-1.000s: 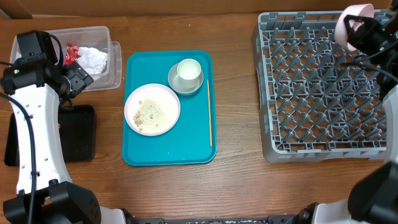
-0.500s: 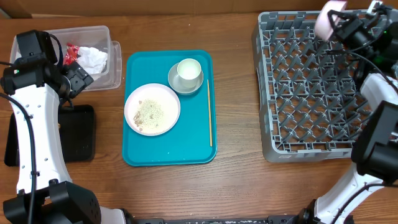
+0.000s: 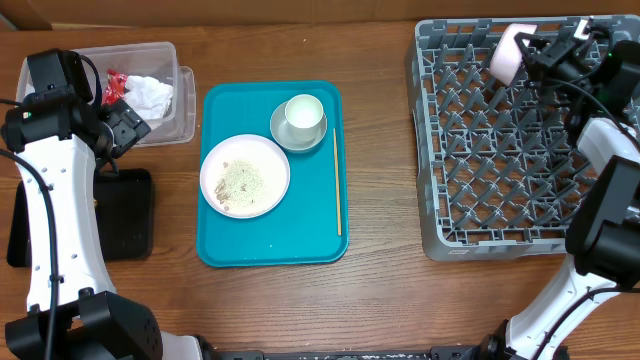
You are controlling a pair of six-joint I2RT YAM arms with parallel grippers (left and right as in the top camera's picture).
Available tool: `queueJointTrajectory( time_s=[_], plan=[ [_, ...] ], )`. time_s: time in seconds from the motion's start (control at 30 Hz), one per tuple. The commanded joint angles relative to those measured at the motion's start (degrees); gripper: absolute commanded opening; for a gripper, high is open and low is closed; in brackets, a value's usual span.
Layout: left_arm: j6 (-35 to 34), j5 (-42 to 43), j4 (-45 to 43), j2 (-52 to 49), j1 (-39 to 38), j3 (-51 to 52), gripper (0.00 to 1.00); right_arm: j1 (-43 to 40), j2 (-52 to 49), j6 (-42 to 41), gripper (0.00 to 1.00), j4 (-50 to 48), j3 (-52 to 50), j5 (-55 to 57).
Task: Sort waste into correct bins and load items into the dishwasher
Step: 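Carry the plate right and set it upright in the grey dish rack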
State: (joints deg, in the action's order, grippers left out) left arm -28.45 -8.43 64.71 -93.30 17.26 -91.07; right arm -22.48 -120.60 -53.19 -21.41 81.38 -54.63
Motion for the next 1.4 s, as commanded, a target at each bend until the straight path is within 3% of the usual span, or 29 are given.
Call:
queueJointTrajectory(
  time_s=[0.0, 0.3, 0.47, 0.73, 0.97, 1.2, 1.37],
  plan=[
    [-0.74, -0.55, -0.09, -0.44, -0.02, 0.33, 1.00, -3.39, 0.26, -1.68, 0.04, 0.42, 0.11, -3.32],
    [-0.72, -0.55, -0.09, -0.44, -0.02, 0.33, 1.00, -8.81, 0.26, -1.97, 0.04, 0.31, 0.11, -9.68],
    [-0.72, -0.55, -0.11, -0.44, -0.02, 0.33, 1.00, -11.17, 0.52, -2.23, 0.21, 0.11, 0.11, -11.58],
    [-0.74, -0.55, -0.11, -0.44, -0.02, 0.33, 1.00, -14.51, 1.88, -2.38, 0.11, 3.06, 0.11, -13.27],
    [-0.72, -0.55, -0.09, -0.44, -0.02, 0.33, 1.00, -15.96, 4.79, -1.77, 0.11, 7.74, 0.11, -13.44],
    [-0.72, -0.55, -0.09, -0.44, -0.02, 0.33, 1.00, -15.93, 11.47, 7.04, 0.09, 19.67, 0.11, -10.93],
    [-0.72, -0.55, -0.09, -0.44, -0.02, 0.33, 1.00, -14.32, 20.41, 21.07, 0.09, 36.98, 0.11, 1.07]
  ],
)
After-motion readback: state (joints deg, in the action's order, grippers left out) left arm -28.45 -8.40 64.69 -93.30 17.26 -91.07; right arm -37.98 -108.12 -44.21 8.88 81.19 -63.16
